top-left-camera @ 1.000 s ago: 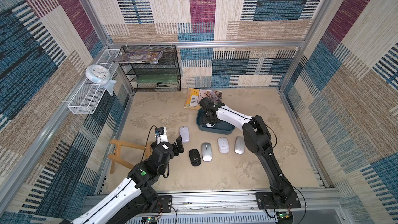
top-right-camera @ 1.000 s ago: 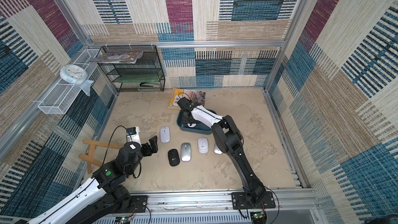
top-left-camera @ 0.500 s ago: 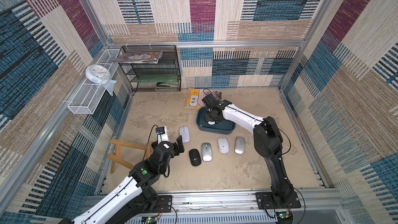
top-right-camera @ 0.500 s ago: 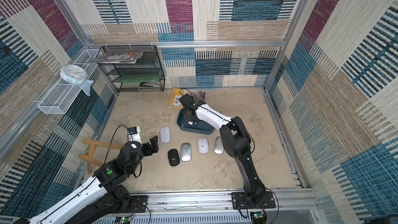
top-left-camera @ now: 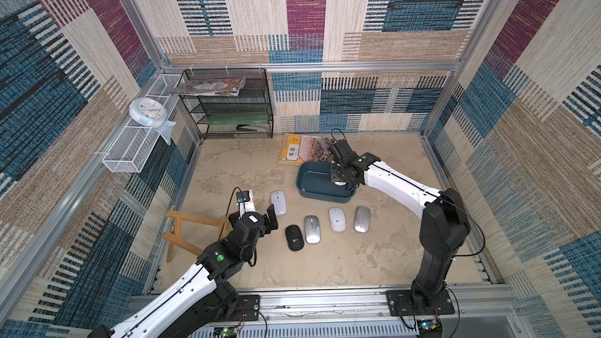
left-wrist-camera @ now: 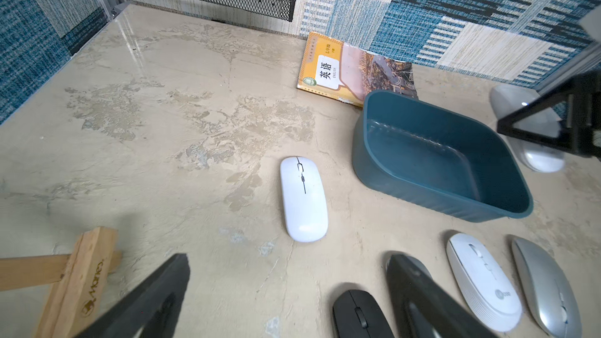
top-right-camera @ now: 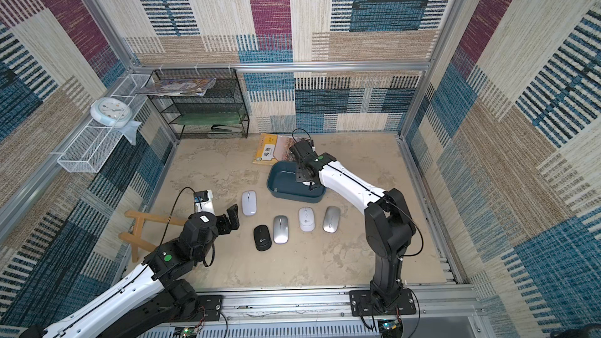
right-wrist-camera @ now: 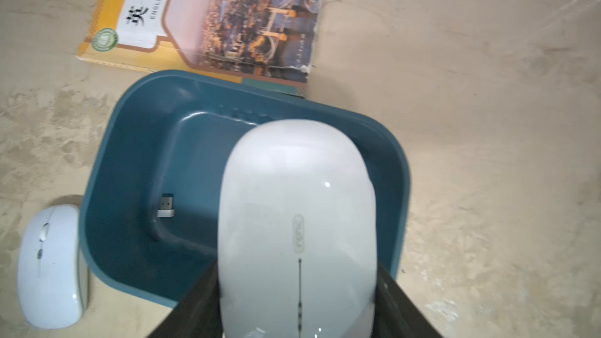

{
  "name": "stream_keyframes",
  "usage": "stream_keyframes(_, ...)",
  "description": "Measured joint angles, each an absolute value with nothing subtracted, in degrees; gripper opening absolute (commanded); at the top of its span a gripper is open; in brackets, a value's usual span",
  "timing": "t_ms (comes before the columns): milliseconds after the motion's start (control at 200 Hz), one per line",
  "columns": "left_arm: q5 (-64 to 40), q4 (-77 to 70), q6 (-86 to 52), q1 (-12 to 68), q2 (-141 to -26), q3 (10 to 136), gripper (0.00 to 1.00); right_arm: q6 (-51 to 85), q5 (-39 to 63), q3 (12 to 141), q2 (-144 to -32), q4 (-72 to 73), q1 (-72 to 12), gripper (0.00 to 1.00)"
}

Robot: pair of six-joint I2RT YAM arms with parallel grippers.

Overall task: Take out the mouse from the storage box
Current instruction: Pick up the mouse from the storage box, then place the mouse at the center of the board.

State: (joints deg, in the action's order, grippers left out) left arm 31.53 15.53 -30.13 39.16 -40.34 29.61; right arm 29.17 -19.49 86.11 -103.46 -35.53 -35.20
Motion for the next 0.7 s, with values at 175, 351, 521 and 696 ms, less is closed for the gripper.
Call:
stream_keyframes(175, 32.6, 15.5, -29.8, 39.1, -41.1, 29.6, 0.99, 29.2, -19.4, 79.2, -98.1, -33.9, -31.7, 0.44)
stream_keyframes(351, 32.9, 15.0, -29.6, 39.1, -42.9, 29.6, 0.99, 29.2, -17.7, 73.4, -94.9, -31.4, -27.6, 0.44)
stream_keyframes(521, 33.1, 14.5, -29.4, 39.1, -44.5, 29.6, 0.99, 29.2, -16.0, 69.2, -94.1, -29.2, -24.8, 0.44)
stream_keyframes(696, 33.6, 13.3, -29.2, 39.0, -45.8, 29.6, 0.99, 29.1, -13.7, 65.6, -94.1, -26.5, -21.6, 0.44)
